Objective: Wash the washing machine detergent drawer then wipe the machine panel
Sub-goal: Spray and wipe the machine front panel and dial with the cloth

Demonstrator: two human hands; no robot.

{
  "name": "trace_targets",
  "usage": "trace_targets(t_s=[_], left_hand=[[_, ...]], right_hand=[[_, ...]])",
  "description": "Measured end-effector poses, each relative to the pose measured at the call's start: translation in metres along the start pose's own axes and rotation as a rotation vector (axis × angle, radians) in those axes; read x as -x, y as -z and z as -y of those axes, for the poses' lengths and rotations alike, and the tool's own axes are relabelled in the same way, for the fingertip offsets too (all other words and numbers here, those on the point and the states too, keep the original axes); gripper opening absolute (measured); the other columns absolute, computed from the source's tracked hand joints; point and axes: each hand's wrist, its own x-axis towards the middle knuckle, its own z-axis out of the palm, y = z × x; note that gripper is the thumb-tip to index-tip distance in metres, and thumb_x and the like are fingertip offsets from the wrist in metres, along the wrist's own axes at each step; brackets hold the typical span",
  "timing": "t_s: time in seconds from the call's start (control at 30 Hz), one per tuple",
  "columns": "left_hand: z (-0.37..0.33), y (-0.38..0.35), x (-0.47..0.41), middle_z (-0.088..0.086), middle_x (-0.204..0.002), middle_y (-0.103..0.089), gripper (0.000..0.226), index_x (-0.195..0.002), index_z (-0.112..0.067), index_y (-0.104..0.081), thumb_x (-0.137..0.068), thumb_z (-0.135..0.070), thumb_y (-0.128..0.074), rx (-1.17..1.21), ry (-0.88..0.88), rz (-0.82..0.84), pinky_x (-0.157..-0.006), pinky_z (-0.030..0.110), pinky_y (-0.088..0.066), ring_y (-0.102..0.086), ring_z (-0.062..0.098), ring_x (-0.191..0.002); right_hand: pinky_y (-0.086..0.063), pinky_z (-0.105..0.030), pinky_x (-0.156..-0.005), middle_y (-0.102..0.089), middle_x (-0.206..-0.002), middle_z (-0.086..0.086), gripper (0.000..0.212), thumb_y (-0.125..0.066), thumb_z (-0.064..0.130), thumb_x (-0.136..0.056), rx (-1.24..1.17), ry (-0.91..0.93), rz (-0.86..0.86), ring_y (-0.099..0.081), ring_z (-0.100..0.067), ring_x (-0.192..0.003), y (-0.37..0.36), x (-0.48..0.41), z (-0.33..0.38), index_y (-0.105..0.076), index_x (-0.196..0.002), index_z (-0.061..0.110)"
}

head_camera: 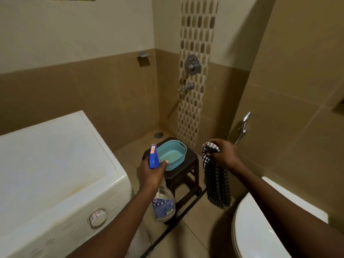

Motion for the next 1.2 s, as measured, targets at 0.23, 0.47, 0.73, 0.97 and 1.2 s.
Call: trace_targets(t_s=[0.23, 0.47, 0.73, 0.97, 1.2], left_hand=[[-0.008, -0.027, -0.072, 0.008, -0.097, -0.073, 0.031, -0.105, -0.013, -0.072, -0.078, -0.025, -0.081, -0.037, -0.006, -0.015, -0.082, 0.039, -0.056, -0.068, 0.025, -0.085], [0.008, -0.065, -0.173, -0.006, -0.08, -0.068, 0.027, -0.103, -0.016, -0.07, -0.079, -0.021, -0.08, -0.004, -0.007, 0.042, -0.075, 0.028, -0.054, -0.065, 0.009, -0.075], [0.027, -0.106, -0.268, -0.005, -0.085, -0.071, 0.028, -0.105, -0.015, -0.071, -0.079, -0.019, -0.081, 0.043, -0.054, 0.126, -0.078, 0.03, -0.056, -0.069, 0.012, -0.08], [0.062, -0.144, -0.304, -0.007, -0.085, -0.071, 0.028, -0.104, -0.014, -0.07, -0.078, -0.008, -0.08, 0.02, -0.072, 0.194, -0.072, 0.009, -0.05, -0.066, -0.005, -0.077], [0.101, -0.167, -0.313, -0.007, -0.081, -0.07, 0.023, -0.099, -0.012, -0.071, -0.078, -0.011, -0.08, -0.105, -0.083, 0.226, -0.063, 0.006, -0.046, -0.064, -0.007, -0.07]], right_hand=[[-0.044, -0.026, -0.077, -0.064, -0.123, -0.011, 0.041, -0.057, -0.003, -0.084, 0.063, -0.059, 0.065, -0.059, -0.026, -0.112, -0.009, -0.072, 0.019, -0.064, -0.12, 0.015], [-0.049, -0.029, -0.079, -0.068, -0.113, -0.009, 0.036, -0.06, 0.0, -0.084, 0.023, -0.073, 0.096, -0.061, -0.024, -0.106, -0.067, -0.179, 0.019, -0.066, -0.115, 0.017], [-0.05, -0.034, -0.091, -0.067, -0.113, -0.005, 0.038, -0.06, -0.004, -0.083, -0.102, -0.114, 0.063, -0.058, -0.016, -0.102, -0.137, -0.273, 0.014, -0.066, -0.114, 0.015], [-0.049, -0.025, -0.076, -0.063, -0.091, 0.008, 0.023, -0.062, 0.002, -0.083, -0.188, -0.157, 0.073, -0.059, -0.012, -0.088, -0.193, -0.317, -0.015, -0.065, -0.098, 0.019], [-0.041, -0.006, -0.063, -0.067, -0.091, 0.003, 0.019, -0.063, 0.003, -0.08, -0.185, -0.208, 0.122, -0.061, -0.011, -0.083, -0.239, -0.329, -0.057, -0.064, -0.098, 0.01]])
